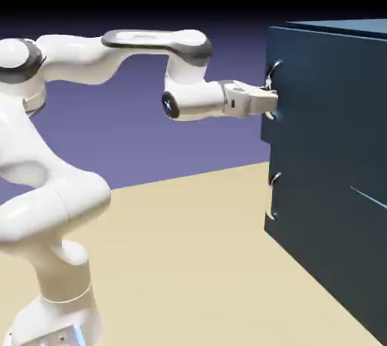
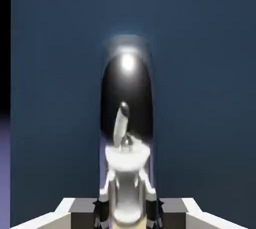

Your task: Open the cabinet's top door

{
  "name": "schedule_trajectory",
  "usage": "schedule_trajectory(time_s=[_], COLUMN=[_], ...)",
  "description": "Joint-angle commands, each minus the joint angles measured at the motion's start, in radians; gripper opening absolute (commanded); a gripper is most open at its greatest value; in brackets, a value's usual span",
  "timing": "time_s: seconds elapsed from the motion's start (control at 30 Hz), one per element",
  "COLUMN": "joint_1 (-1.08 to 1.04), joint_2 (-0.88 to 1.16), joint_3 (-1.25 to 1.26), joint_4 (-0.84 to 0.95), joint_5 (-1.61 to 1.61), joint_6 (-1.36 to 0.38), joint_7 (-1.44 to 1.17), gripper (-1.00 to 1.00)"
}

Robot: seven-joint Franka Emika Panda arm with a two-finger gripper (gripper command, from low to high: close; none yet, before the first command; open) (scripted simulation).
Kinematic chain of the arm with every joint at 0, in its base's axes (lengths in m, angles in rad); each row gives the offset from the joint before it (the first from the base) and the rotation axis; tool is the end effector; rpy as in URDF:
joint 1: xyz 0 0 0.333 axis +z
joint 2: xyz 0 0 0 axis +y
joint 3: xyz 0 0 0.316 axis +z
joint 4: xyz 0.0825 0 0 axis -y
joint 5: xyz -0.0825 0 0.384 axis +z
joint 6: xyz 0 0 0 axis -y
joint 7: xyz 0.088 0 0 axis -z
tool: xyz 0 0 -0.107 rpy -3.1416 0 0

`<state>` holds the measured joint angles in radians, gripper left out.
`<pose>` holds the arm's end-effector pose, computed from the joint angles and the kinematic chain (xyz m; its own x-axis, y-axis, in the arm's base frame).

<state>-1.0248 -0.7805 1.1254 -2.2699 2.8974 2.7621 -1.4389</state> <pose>0.4629 0.1060 0.5036 0.0499 -0.7044 0.7081 0.0494 -0.7064 -0.7061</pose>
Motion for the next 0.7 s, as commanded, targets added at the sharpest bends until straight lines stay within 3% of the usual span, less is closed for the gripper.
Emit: schedule_trajectory(time_s=[0.0, 0.67], joint_1=[0.036, 0.761], joint_2=[0.017, 0.195], joint_3=[-0.029, -0.682], joint_4=[-0.017, -0.198], joint_5=[0.0, 0.005], joint_6=[-0.004, -0.01], joint_7=[-0.025, -0.455], gripper=[-1.0, -1.0])
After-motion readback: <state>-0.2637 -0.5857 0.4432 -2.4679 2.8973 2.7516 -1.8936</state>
